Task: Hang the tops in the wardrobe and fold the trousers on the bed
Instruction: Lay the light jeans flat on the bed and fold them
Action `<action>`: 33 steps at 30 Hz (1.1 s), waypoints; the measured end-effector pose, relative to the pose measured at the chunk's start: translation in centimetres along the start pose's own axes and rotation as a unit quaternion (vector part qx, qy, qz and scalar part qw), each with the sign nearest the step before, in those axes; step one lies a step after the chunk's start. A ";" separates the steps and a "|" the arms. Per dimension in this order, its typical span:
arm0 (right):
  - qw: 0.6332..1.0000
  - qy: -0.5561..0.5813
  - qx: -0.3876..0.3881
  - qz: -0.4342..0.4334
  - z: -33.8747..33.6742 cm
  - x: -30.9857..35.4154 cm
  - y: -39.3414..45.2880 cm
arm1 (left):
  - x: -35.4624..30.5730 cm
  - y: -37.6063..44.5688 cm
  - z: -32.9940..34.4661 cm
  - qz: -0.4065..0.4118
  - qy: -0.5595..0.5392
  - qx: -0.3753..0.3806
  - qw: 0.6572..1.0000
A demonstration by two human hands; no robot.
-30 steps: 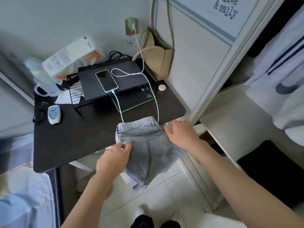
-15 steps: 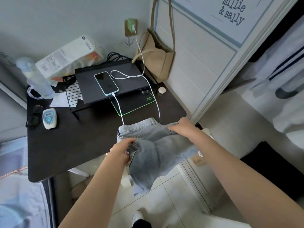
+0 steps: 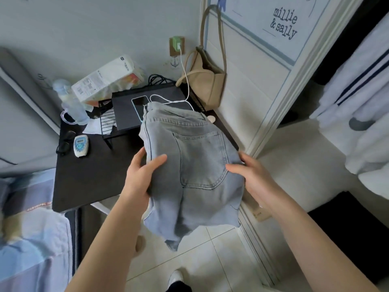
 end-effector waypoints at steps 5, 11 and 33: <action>0.998 -0.010 0.041 -0.041 -0.7 0.7 -2.9 | -1.7 -7.8 1.6 0.154 -0.005 -0.007 0.988; 0.996 0.023 0.090 -0.019 -0.2 0.6 -5.4 | -2.5 -17.1 1.0 0.242 -0.041 -0.008 0.969; 0.889 0.034 0.456 0.012 37.1 -0.9 -16.9 | 7.7 -48.6 -26.4 0.262 -0.080 -0.438 0.856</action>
Point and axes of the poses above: each hand's wrist, its own y-axis towards the middle knuckle, its own z-axis out of the palm, x = y × z, the point moved 6 cm from there along y, towards the middle knuckle, and after that the axes turned 6 degrees about x, right-handed, at the moved point
